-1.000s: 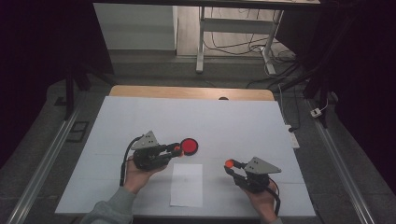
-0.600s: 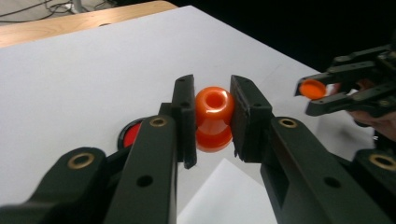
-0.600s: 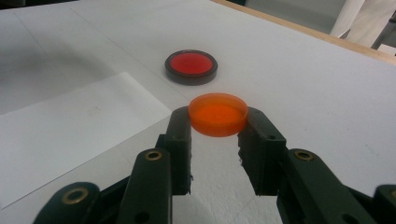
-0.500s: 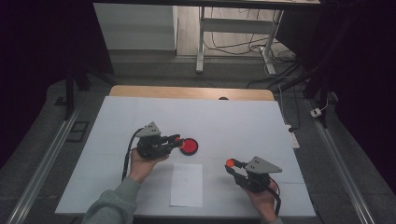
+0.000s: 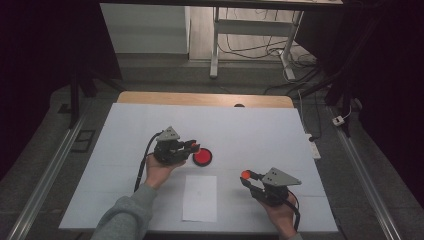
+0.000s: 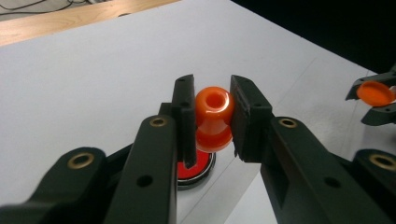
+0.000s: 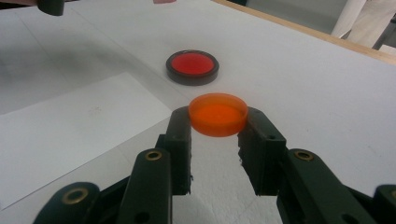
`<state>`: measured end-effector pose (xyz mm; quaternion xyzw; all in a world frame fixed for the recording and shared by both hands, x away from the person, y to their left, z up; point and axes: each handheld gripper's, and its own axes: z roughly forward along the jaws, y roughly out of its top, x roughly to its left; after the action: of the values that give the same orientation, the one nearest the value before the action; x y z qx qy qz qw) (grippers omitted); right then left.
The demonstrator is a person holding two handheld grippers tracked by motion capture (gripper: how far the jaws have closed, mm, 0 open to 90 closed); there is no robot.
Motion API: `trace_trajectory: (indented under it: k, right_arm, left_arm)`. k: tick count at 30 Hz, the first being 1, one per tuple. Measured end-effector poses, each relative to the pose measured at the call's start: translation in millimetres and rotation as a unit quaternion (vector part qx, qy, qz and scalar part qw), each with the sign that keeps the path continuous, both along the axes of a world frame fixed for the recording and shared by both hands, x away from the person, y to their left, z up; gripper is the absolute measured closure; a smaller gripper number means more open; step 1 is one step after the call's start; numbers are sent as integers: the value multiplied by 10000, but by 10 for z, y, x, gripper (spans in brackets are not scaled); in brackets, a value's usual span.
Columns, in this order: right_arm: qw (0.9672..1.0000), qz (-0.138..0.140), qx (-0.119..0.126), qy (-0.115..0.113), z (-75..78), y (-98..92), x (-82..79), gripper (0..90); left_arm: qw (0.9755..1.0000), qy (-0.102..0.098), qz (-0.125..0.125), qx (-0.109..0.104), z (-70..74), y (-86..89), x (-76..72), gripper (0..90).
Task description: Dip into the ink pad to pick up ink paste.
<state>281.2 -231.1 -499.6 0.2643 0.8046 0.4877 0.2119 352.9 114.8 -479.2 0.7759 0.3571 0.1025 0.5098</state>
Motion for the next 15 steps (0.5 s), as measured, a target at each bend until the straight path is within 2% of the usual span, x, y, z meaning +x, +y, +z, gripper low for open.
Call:
trace_trajectory:
  k: [5, 15]
  right_arm:
    - [10000, 3, 3, 9, -2, 2, -3, 647]
    - [10000, 49, -1, -5, -2, 7, -6, 648]
  left_arm:
    - [10000, 10, 49, 53, -10, -31, 36, 728]
    - [9992, 36, 81, 387, -122, -153, 117, 728]
